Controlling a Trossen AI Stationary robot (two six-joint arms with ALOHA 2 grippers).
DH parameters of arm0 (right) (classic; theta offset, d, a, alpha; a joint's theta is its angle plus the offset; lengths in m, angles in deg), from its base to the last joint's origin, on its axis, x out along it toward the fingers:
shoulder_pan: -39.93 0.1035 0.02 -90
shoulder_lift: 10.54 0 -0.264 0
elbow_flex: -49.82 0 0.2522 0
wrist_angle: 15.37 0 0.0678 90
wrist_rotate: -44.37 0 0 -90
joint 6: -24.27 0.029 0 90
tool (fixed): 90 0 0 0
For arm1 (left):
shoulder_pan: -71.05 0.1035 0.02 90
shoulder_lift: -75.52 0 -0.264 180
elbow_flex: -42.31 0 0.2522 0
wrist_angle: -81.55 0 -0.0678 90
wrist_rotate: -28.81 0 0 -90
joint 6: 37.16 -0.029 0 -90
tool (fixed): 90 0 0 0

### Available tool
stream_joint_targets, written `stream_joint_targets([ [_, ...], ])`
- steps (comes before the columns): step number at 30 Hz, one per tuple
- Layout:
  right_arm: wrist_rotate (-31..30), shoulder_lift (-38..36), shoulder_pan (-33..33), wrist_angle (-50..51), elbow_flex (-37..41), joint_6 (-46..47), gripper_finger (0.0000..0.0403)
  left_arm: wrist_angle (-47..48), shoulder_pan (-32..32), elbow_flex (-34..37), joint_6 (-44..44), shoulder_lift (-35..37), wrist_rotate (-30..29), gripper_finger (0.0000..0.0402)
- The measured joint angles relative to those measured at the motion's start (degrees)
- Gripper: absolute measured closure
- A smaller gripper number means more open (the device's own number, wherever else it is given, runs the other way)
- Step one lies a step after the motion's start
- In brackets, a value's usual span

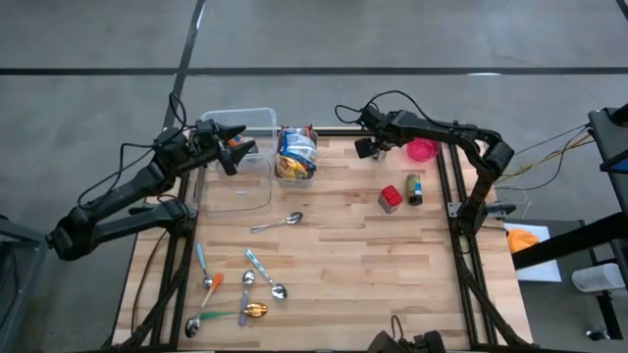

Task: Pick & Place Food Item
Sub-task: Put the golden seasoning bottle into the white bin

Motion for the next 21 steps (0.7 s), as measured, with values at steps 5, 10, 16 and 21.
stream_joint_targets([
  [5, 0.03, 0.00, 0.00, 0.10, 0.00, 0.15, 0.0122, 0.00, 0.00, 0.00, 0.00, 0.00, 0.00, 0.0041],
  [10, 0.01, 0.00, 0.00, 0.17, 0.04, 0.26, 0.0119, 0.00, 0.00, -0.01, 0.00, 0.00, 0.00, 0.0041],
  [16, 0.01, 0.00, 0.00, 0.17, 0.04, 0.31, 0.0125, 0.00, 0.00, -0.01, 0.00, 0.00, 0.00, 0.0041],
  [21, 0.03, 0.00, 0.00, 0.35, -0.25, 0.29, 0.0125, 0.00, 0.00, 0.00, 0.00, 0.00, 0.00, 0.0041],
])
